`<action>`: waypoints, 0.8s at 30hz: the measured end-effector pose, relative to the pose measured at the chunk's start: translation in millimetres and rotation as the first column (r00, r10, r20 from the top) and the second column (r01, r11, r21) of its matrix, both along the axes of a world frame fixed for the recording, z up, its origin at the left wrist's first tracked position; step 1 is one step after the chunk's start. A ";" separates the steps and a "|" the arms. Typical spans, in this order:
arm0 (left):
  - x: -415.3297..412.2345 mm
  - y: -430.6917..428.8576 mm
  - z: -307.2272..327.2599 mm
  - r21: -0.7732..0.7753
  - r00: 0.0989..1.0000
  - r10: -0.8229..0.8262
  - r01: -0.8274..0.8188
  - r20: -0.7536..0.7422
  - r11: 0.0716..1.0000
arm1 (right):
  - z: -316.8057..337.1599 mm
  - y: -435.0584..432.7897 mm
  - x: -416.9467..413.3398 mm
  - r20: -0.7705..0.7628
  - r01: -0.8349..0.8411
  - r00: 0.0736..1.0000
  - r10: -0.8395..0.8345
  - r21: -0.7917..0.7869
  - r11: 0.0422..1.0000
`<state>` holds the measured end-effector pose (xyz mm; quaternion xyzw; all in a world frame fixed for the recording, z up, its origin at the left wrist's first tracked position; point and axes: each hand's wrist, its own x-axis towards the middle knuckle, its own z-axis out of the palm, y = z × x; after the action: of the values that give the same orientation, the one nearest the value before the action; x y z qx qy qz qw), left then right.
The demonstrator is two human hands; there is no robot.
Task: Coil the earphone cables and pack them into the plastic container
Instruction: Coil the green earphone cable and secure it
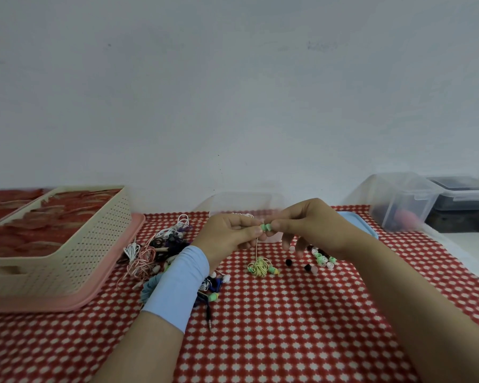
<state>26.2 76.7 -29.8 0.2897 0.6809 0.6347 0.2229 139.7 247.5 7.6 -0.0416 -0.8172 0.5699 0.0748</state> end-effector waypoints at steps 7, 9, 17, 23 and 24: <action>1.6 -2.9 3.1 -0.007 0.995 -0.086 0.086 -0.039 0.996 | -5.8 1.7 -1.5 0.089 -0.005 0.996 0.020 -0.171 0.985; 2.8 -3.3 4.3 -0.005 0.994 -0.097 0.097 -0.048 0.995 | -7.6 2.5 -2.8 0.111 -0.006 0.993 0.029 -0.207 0.978; 6.7 -0.1 3.1 -0.010 0.986 -0.081 0.080 -0.145 0.997 | -10.3 5.0 -4.7 0.172 -0.004 0.984 0.054 -0.279 0.960; 10.7 3.0 4.1 0.015 0.979 -0.012 0.015 -0.203 1.000 | -14.3 6.9 -10.1 0.293 0.034 0.950 0.107 -0.440 0.898; 11.6 3.8 4.6 0.034 0.980 -0.008 0.015 -0.197 0.999 | -14.9 6.4 -11.0 0.302 0.047 0.947 0.110 -0.469 0.882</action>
<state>37.7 80.4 -25.2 0.3589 0.6866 0.6135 0.1529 128.8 253.9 -7.3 -0.1368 -0.6562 0.7378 -0.0801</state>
